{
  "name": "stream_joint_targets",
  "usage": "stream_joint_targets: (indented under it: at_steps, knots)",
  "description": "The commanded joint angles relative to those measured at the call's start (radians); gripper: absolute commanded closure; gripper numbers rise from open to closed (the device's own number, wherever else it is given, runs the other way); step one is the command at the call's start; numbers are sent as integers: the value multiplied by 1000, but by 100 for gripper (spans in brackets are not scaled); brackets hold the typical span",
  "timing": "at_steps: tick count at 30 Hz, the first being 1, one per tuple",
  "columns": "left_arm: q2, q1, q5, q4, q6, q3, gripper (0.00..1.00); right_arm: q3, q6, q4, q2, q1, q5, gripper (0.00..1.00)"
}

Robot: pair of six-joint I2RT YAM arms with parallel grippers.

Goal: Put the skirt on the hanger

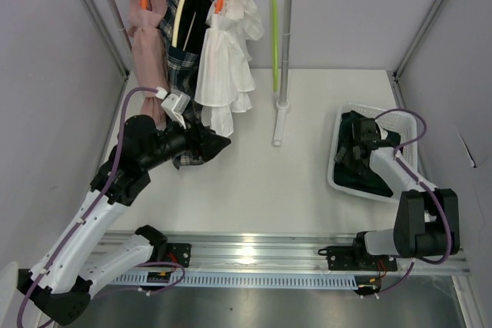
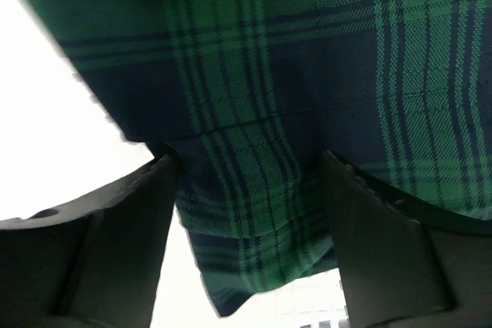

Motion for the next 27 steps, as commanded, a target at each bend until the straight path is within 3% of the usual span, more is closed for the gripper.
stream_joint_targets:
  at_steps: [1,4,5,8,10,18,27]
  knots:
    - [-1,-6,38,31,1,-7,31,-20,17,43,59,-5,17,27]
    - [-1,-8,40,28,2,-11,31,-15,4,62,92,-31,14,46]
    - [-2,-9,40,30,2,-14,31,-12,0,66,99,-41,10,60]
    - [-4,-14,38,31,-4,-26,32,16,-23,62,109,-96,12,86]
    - [-8,-20,35,45,-16,-45,32,54,-48,48,103,-130,7,96]
    - [-7,-59,-22,79,-47,-77,35,267,-140,-1,85,-189,0,100]
    - [-4,-82,-40,77,-50,-70,36,511,-155,-181,-13,-183,0,100]
